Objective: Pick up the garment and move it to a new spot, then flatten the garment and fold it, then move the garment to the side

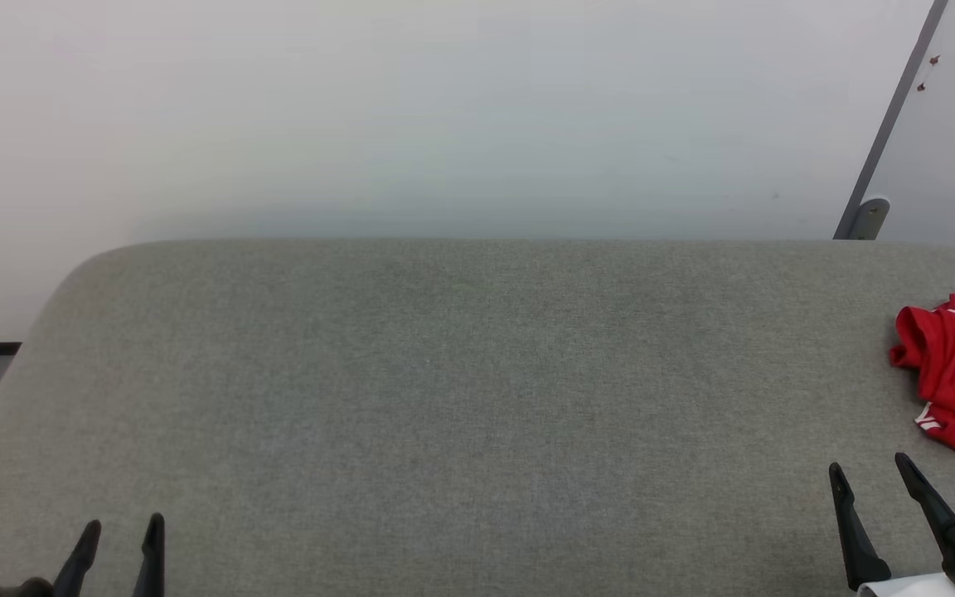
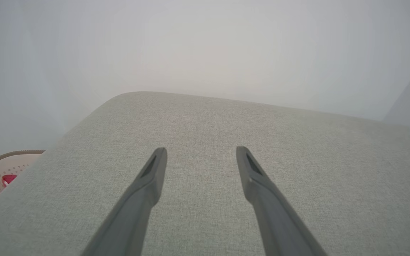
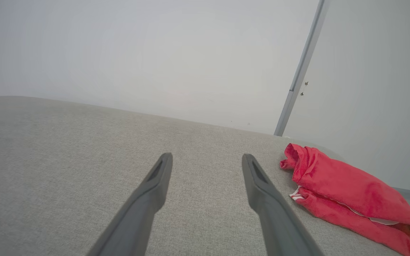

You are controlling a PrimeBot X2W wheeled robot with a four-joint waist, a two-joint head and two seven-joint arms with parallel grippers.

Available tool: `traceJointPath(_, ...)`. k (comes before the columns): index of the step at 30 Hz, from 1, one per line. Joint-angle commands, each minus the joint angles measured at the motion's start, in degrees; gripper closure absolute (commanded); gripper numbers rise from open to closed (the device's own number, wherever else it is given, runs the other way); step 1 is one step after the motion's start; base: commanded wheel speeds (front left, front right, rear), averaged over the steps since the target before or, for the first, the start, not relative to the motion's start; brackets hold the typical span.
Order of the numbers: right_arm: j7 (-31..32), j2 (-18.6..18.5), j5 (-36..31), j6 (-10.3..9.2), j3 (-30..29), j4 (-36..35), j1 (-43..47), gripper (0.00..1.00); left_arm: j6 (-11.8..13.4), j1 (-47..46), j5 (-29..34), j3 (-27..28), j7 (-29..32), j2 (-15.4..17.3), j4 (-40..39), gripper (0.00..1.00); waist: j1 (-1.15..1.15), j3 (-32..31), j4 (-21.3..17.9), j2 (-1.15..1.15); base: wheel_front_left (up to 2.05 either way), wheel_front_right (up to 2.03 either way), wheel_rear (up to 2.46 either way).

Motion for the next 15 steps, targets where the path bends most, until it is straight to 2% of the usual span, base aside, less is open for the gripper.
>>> traceJointPath(1,-0.2,0.2,-0.3,-0.12,-0.2,-0.3,0.8,0.0,-0.2,0.1,0.3,0.0,0.0,-0.2,-0.2,0.0,0.0,0.0,0.0,0.0,0.0,0.0,0.0)
traceJointPath(15,-0.2,0.9,-0.4,-0.12,0.0,-1.5,1.4,0.0,-0.2,0.1,0.2,-2.3,0.0,0.6,-1.3,0.0,0.0,-0.1,0.0,0.0,0.0,0.0,0.0)
